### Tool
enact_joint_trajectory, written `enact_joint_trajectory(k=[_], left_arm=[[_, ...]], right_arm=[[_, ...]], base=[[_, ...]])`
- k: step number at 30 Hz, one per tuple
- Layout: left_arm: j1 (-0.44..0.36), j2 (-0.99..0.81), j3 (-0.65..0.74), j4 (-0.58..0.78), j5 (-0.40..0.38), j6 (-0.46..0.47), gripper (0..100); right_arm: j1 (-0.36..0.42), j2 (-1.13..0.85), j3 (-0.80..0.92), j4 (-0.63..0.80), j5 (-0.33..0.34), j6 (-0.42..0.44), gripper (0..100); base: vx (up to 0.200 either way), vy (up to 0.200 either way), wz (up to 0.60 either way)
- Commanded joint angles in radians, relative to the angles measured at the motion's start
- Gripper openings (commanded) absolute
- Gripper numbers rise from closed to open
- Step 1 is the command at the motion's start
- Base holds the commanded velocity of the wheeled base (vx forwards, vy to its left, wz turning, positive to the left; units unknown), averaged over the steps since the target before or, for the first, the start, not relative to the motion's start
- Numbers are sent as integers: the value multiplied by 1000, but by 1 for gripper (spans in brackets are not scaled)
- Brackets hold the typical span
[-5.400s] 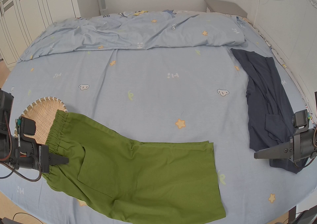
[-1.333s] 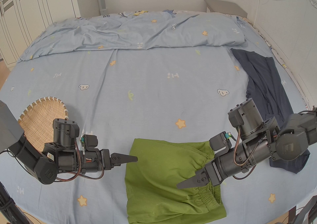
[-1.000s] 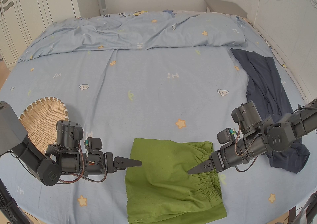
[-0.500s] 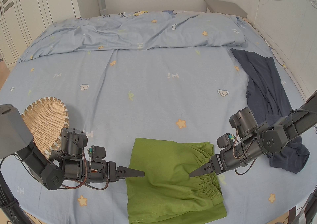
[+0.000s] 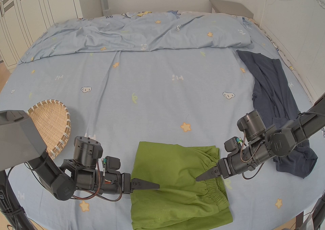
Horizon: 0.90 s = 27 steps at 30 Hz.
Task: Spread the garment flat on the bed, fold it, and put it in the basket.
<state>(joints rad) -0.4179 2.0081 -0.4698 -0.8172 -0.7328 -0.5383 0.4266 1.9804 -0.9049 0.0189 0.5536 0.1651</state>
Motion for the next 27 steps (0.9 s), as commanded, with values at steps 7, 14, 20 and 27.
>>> enact_joint_trajectory(k=[7, 14, 20, 27], left_arm=[[-85, 92, 3, -175, 19, -127, 100], [-88, 109, 8, -217, 36, -135, 0], [-87, 97, 5, -212, 36, -163, 0], [-85, 24, 3, -192, 19, -167, 0]], right_arm=[[-2, 0, 0, -7, 23, -1, 100], [-2, 0, 0, -7, 25, -1, 100], [-2, -20, 0, -16, 29, 1, 100], [-9, -146, -5, -13, 75, 44, 100]], base=[[0, 0, 0], [0, 0, 0], [0, 0, 0], [0, 0, 0]])
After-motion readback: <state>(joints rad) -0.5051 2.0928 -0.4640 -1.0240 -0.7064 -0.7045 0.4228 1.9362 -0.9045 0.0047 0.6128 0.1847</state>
